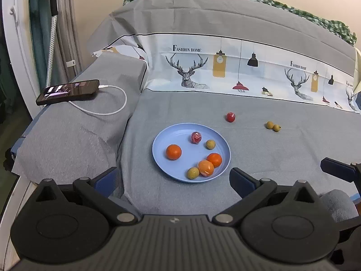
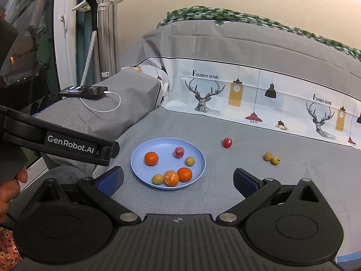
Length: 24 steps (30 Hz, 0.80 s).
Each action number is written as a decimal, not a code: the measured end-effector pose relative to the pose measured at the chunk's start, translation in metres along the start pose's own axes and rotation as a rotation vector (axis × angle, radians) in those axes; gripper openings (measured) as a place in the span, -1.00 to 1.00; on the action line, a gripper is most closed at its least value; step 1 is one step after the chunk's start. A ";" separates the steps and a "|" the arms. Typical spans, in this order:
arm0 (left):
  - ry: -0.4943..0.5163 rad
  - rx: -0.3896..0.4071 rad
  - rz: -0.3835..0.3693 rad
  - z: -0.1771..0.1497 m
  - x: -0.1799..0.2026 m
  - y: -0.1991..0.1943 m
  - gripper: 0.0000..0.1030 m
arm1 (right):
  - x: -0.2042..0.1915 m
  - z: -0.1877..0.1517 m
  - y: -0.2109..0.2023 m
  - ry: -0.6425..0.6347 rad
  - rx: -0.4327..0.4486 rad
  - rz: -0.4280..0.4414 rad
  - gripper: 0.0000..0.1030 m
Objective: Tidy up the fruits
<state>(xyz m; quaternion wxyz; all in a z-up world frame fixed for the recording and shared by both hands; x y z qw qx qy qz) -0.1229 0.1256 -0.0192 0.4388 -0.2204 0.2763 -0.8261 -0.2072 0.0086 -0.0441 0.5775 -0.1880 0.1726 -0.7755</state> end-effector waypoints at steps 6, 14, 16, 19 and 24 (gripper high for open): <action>0.002 -0.004 -0.001 0.000 0.000 0.001 1.00 | 0.001 -0.001 0.000 0.001 -0.004 0.002 0.99; 0.003 -0.012 -0.002 -0.002 -0.001 0.004 1.00 | 0.002 -0.001 0.004 -0.002 -0.015 0.007 0.99; 0.003 -0.013 -0.001 -0.002 -0.001 0.004 1.00 | 0.002 -0.001 0.004 -0.003 -0.016 0.009 0.99; 0.001 -0.015 -0.001 -0.002 -0.001 0.005 1.00 | 0.002 -0.001 0.005 -0.003 -0.017 0.010 0.99; 0.001 -0.021 -0.001 -0.003 -0.002 0.008 1.00 | 0.002 -0.003 0.008 -0.003 -0.025 0.013 0.99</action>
Point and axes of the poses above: each gripper's, at about its wrist camera, not at the fingertips, and y roughly the way its jaws point, x to its right, z to its top, the point moved 9 cm from there along y, roughly the way its jaws point, and after that the axes turned 13 degrees about -z, right-handed, at the moved point
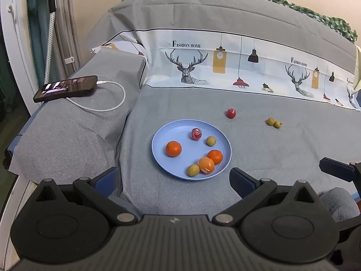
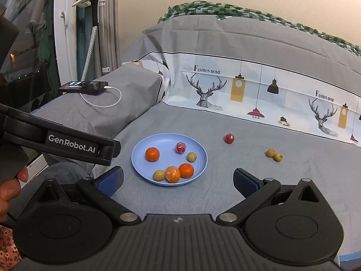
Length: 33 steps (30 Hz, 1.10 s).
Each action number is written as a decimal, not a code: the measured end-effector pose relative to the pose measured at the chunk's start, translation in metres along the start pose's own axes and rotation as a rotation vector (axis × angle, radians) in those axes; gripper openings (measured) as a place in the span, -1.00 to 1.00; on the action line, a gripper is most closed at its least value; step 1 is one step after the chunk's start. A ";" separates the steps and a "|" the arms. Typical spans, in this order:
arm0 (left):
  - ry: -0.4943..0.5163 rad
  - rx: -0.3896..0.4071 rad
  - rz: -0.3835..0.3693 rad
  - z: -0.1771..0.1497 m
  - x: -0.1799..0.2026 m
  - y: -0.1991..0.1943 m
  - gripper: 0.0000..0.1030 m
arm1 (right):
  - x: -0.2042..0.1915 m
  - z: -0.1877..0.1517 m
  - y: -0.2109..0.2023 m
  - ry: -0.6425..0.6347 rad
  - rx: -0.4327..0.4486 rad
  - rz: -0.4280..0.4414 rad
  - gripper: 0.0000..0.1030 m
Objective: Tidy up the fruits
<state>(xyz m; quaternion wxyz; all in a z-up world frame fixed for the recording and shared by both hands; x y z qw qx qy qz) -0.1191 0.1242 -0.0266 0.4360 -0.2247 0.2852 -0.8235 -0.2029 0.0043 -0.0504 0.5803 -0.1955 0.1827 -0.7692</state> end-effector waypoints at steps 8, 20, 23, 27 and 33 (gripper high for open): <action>-0.002 -0.024 0.003 -0.002 -0.003 0.008 1.00 | 0.002 -0.003 0.006 0.004 -0.018 0.010 0.99; 0.040 -0.082 0.015 0.022 0.009 0.042 1.00 | 0.044 -0.010 0.043 0.119 -0.057 -0.088 0.99; 0.046 -0.106 0.010 0.028 0.016 0.059 1.00 | 0.065 -0.018 0.059 0.165 -0.085 -0.129 0.99; 0.053 -0.141 0.002 0.033 0.026 0.083 1.00 | 0.092 -0.027 0.080 0.210 -0.111 -0.187 0.99; 0.070 -0.189 -0.006 0.041 0.041 0.120 1.00 | 0.132 -0.041 0.121 0.270 -0.145 -0.286 0.99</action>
Point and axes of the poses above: each gripper's, at about its wrist camera, not at the fingertips, and y roughly the way its jaws point, x to its right, z to its top, the point moved 9 cm from there along y, roughly the way its jaws point, and after that the axes turned 13 degrees about -z, right-handed, at the moved point
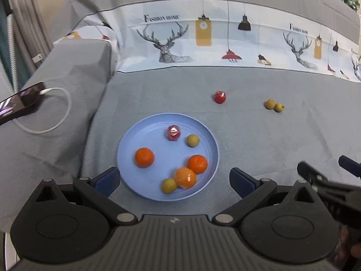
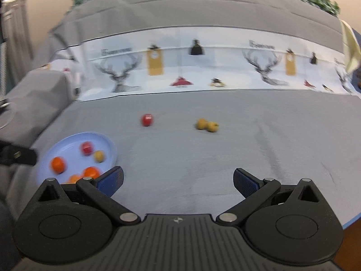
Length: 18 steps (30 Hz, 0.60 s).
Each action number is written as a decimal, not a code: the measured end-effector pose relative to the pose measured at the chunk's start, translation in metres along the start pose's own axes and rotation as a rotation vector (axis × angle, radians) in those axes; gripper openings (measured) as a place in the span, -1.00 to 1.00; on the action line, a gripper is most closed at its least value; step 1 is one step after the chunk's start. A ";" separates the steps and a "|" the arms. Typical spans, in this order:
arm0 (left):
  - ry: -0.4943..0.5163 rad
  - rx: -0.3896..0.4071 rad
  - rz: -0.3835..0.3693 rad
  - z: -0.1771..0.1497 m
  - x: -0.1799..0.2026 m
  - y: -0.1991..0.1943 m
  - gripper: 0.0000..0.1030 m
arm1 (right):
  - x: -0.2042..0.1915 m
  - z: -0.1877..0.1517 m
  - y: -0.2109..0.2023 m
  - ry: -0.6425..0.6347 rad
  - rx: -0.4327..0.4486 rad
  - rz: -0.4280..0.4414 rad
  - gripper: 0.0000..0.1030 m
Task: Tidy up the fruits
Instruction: 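Reach the right tool to the pair of yellow fruits and grasp one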
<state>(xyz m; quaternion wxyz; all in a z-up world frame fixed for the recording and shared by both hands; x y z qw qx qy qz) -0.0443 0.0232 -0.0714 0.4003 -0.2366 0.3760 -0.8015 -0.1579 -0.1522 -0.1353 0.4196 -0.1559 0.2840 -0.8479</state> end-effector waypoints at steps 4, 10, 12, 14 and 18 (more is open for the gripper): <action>0.012 -0.026 -0.002 0.010 0.009 0.022 1.00 | 0.014 0.001 0.038 0.032 -0.024 -0.056 0.99; 0.004 -0.044 -0.008 0.023 0.019 0.046 1.00 | 0.027 0.000 0.086 0.059 -0.057 -0.103 0.99; 0.003 -0.046 -0.005 0.026 0.022 0.052 1.00 | 0.029 0.001 0.100 0.056 -0.060 -0.116 0.99; 0.003 -0.052 -0.005 0.028 0.023 0.058 1.00 | 0.030 0.003 0.108 0.055 -0.056 -0.121 0.99; 0.011 -0.060 -0.008 0.031 0.026 0.068 1.00 | 0.033 0.004 0.124 0.057 -0.049 -0.137 0.99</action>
Point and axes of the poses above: each gripper's, at about its wrist camera, not at the fingertips, and y roughly the way its jaws point, x to its right, z to its top, the point moved 9 cm from there along y, roughly the way its jaws point, and after that the axes turned 13 degrees about -z, right-handed, at the moved point
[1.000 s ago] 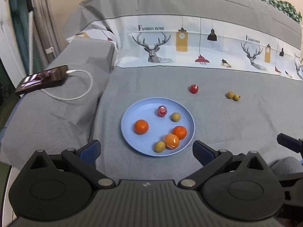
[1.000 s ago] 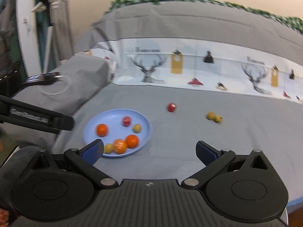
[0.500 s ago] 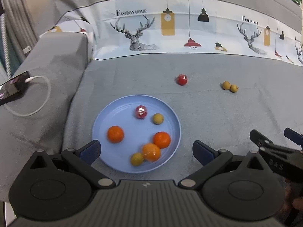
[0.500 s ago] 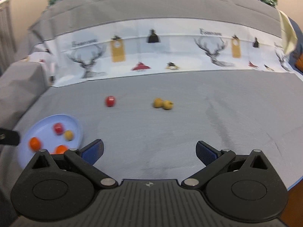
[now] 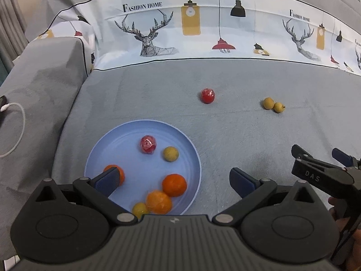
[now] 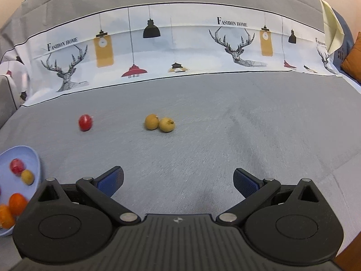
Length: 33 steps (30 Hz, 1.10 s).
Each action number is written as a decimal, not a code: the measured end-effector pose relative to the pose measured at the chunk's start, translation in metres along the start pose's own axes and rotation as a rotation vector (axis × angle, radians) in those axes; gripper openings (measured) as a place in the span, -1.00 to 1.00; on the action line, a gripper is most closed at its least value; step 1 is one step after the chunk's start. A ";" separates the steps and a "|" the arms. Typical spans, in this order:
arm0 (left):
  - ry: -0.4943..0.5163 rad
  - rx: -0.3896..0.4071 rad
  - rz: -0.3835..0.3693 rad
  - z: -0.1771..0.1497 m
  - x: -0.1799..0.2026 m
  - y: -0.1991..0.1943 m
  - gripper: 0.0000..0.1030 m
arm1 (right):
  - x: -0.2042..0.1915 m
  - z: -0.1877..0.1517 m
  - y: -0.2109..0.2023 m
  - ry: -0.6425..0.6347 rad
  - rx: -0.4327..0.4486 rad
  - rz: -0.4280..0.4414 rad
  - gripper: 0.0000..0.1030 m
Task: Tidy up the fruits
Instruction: 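Reach the right tool to the pair of yellow fruits and grasp one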
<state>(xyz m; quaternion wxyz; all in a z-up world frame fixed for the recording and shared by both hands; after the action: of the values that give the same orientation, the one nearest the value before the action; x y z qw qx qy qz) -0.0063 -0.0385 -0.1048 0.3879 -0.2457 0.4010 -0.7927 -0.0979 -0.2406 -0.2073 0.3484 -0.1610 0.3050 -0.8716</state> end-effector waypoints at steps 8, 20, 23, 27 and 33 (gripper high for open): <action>0.001 -0.002 0.001 0.010 0.003 0.015 1.00 | 0.000 -0.006 0.028 -0.016 -0.025 -0.008 0.99; 0.002 0.000 0.018 0.021 0.000 0.027 1.00 | -0.011 0.011 0.080 -0.040 0.003 -0.034 0.99; 0.005 -0.004 0.030 0.023 -0.002 0.030 1.00 | -0.016 0.014 0.093 -0.042 0.003 -0.035 0.99; 0.002 -0.011 0.049 0.026 -0.009 0.035 1.00 | -0.025 0.018 0.110 -0.037 -0.013 -0.025 0.99; -0.021 -0.018 0.076 0.031 -0.019 0.044 1.00 | -0.029 0.028 0.122 -0.003 -0.004 -0.042 0.99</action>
<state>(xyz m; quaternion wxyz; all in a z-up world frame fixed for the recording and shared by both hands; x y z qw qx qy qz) 0.0452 -0.0533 -0.1250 0.4197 -0.2423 0.4129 -0.7711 -0.0011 -0.3020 -0.2664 0.3302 -0.1692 0.3029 -0.8778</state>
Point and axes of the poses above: each gripper's, at about its wrist camera, not at the fingertips, and y roughly the way its jaws point, x to its right, z to its top, the point moved 9 cm from there along y, roughly the way its jaws point, and after that the axes turned 13 degrees about -z, right-handed, at the moved point
